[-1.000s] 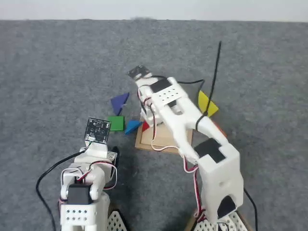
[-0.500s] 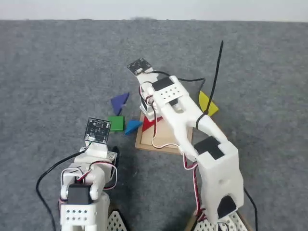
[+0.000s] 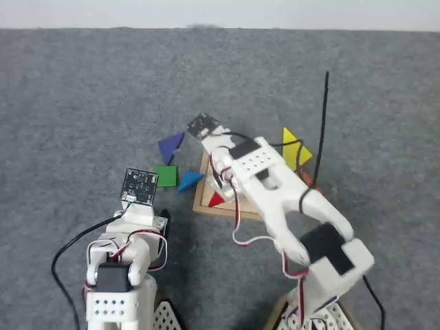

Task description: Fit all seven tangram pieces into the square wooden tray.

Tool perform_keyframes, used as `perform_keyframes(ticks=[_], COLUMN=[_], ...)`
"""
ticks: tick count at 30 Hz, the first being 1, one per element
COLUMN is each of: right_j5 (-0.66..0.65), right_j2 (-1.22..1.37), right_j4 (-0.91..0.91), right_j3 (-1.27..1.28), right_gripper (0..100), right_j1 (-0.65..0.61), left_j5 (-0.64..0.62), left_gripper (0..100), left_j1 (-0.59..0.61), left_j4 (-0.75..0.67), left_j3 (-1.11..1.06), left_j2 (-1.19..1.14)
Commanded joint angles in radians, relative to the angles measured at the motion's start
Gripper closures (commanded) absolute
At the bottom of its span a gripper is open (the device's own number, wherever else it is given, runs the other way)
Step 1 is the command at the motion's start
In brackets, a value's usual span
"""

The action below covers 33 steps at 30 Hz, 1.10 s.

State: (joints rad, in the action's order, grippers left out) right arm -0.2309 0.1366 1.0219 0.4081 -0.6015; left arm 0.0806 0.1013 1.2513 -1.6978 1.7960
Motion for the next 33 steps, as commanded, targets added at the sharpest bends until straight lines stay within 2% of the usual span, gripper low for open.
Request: perform_keyframes(ticks=[1,5,8,12,17,20,28,33], right_j5=[-0.017,0.017,0.071,0.072,0.072,0.072,0.06,0.08], right_j2=[-0.105,-0.202,-0.214,-0.087,0.147,0.176,-0.088,-0.255], right_j4=[-0.004,-0.012,-0.01,-0.012,0.002,0.047,-0.03,0.031], right_j3=[0.057,0.049,-0.008,-0.095,-0.203,-0.198,0.077,0.11], right_gripper=[94.6,94.4,94.4,94.4,94.7,94.7,94.6,93.8], right_j1=[-0.021,-0.007,0.067,0.173,0.185,0.166,0.059,0.124], left_j5=[0.003,0.003,0.003,0.003,0.003,0.003,0.003,0.003], left_gripper=[85,85,85,85,85,85,85,85], left_j1=[0.002,0.002,0.002,0.002,0.002,0.002,0.002,0.002], left_j4=[0.005,0.005,0.005,0.005,0.005,0.005,0.005,0.005], left_j3=[0.016,0.016,0.016,0.016,0.016,0.016,0.016,0.016], left_j2=[0.017,0.017,0.017,0.017,0.017,0.017,0.017,0.017])
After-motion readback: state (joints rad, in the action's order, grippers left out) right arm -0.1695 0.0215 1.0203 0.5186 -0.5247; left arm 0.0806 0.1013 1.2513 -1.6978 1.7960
